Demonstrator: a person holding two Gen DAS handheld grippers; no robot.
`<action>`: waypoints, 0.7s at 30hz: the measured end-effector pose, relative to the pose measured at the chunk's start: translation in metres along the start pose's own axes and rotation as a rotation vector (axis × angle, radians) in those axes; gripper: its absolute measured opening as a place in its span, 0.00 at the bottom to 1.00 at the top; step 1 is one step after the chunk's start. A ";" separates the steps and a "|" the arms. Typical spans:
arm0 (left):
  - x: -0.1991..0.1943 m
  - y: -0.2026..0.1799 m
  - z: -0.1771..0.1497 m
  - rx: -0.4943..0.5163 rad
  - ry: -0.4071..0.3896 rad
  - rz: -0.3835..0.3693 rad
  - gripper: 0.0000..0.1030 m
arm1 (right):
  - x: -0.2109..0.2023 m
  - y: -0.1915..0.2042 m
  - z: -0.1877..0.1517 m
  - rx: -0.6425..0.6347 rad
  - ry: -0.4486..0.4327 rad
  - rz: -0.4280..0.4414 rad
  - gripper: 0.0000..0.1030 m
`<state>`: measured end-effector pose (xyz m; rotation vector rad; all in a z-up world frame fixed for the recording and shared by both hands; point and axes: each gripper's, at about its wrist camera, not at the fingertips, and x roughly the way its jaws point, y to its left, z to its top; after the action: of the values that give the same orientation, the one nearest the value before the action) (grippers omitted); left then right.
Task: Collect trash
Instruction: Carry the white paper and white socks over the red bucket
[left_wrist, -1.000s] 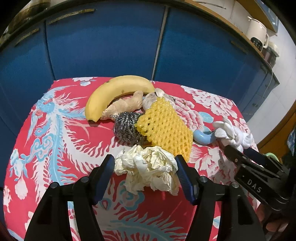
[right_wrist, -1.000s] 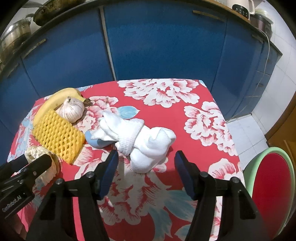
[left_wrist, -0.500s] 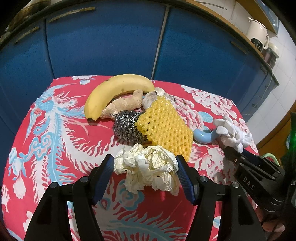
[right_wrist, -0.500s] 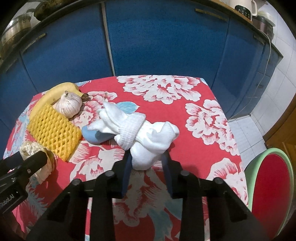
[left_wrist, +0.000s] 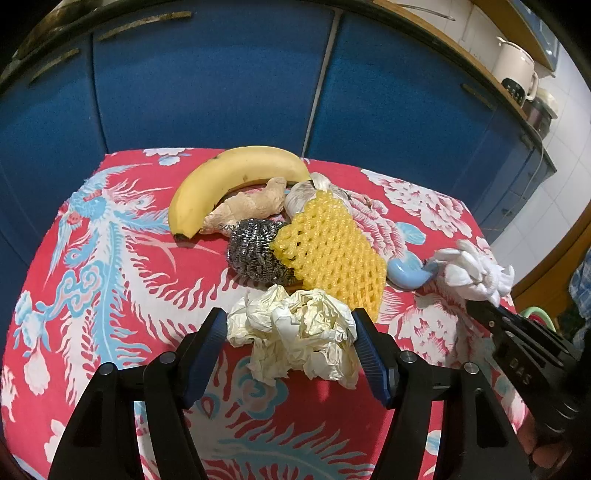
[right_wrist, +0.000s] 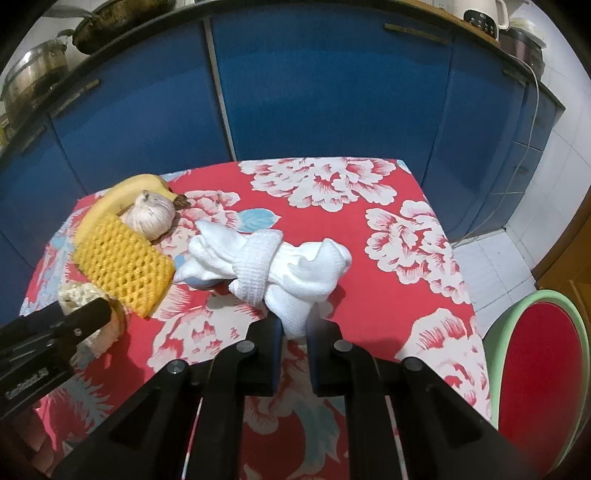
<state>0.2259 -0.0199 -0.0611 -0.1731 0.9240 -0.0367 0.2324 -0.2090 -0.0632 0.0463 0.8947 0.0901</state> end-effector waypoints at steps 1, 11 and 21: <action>0.000 0.000 0.000 -0.001 0.001 -0.001 0.68 | -0.004 0.000 0.000 0.002 -0.005 0.006 0.13; 0.000 0.001 0.000 -0.006 0.009 -0.025 0.66 | -0.039 -0.005 -0.008 0.018 -0.051 0.047 0.13; -0.009 -0.005 -0.001 0.020 -0.018 -0.077 0.34 | -0.070 -0.033 -0.025 0.077 -0.079 0.035 0.13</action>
<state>0.2199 -0.0244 -0.0543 -0.1901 0.8981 -0.1155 0.1710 -0.2483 -0.0267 0.1360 0.8181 0.0856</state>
